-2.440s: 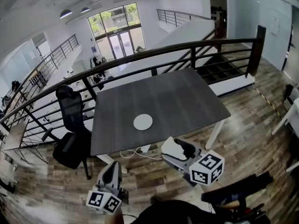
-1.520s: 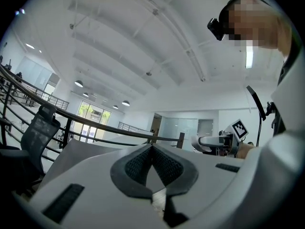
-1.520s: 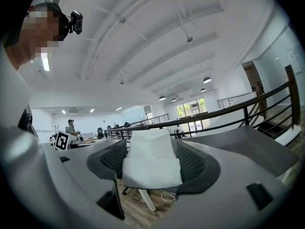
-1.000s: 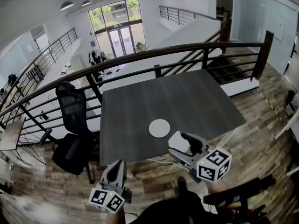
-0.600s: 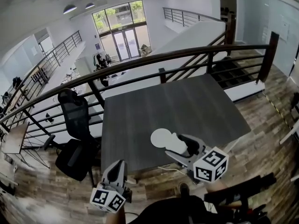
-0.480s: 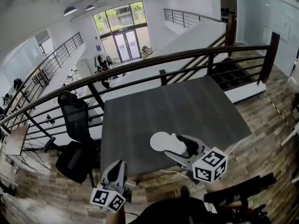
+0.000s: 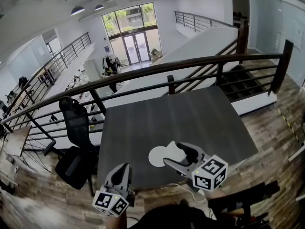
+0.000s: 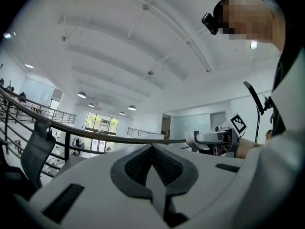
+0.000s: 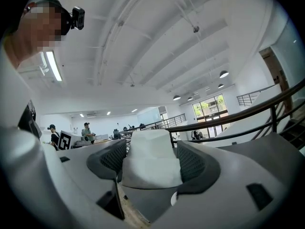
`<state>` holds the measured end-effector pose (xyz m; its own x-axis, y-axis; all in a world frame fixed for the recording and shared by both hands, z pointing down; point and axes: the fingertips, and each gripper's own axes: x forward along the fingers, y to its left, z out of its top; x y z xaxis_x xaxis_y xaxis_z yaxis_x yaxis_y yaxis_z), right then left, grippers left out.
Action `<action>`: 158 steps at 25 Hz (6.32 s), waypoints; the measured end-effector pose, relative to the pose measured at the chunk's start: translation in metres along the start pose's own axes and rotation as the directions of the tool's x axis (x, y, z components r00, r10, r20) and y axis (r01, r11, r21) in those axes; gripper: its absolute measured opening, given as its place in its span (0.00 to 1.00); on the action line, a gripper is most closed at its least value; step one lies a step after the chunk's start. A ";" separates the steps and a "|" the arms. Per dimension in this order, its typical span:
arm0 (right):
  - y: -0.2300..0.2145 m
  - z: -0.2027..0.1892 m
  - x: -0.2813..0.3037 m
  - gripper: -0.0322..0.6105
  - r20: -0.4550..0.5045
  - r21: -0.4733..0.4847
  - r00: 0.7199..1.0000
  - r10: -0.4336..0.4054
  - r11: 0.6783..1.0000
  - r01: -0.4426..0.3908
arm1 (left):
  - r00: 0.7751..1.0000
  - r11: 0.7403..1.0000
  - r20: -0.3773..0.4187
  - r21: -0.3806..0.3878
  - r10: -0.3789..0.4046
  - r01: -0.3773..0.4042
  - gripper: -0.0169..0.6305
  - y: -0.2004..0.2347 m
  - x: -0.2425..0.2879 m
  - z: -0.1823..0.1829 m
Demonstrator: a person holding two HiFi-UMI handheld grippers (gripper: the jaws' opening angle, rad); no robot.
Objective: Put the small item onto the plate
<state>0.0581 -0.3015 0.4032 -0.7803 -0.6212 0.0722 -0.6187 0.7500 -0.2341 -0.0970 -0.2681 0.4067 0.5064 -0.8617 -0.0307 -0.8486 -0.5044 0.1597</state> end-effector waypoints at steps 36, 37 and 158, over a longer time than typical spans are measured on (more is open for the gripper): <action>-0.076 -0.035 0.126 0.57 -0.076 0.081 0.994 -0.078 0.993 0.084 | 0.999 0.999 -0.045 -0.019 0.028 -0.029 0.03 0.095 0.042 -0.002; -0.078 -0.040 0.128 0.57 -0.084 0.082 0.993 -0.083 0.993 0.090 | 0.998 0.999 -0.048 -0.016 0.031 -0.031 0.03 0.096 0.041 -0.003; -0.078 -0.067 0.132 0.26 -0.113 -0.048 0.967 -0.227 0.974 0.223 | 0.998 0.997 -0.048 -0.054 0.049 -0.052 0.03 0.105 0.017 -0.019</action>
<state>-0.0032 -0.4269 0.4959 -0.6250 -0.7452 0.2326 -0.7805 0.6030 -0.1653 -0.1744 -0.3345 0.4422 0.4708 -0.8819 0.0244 -0.8642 -0.4554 0.2137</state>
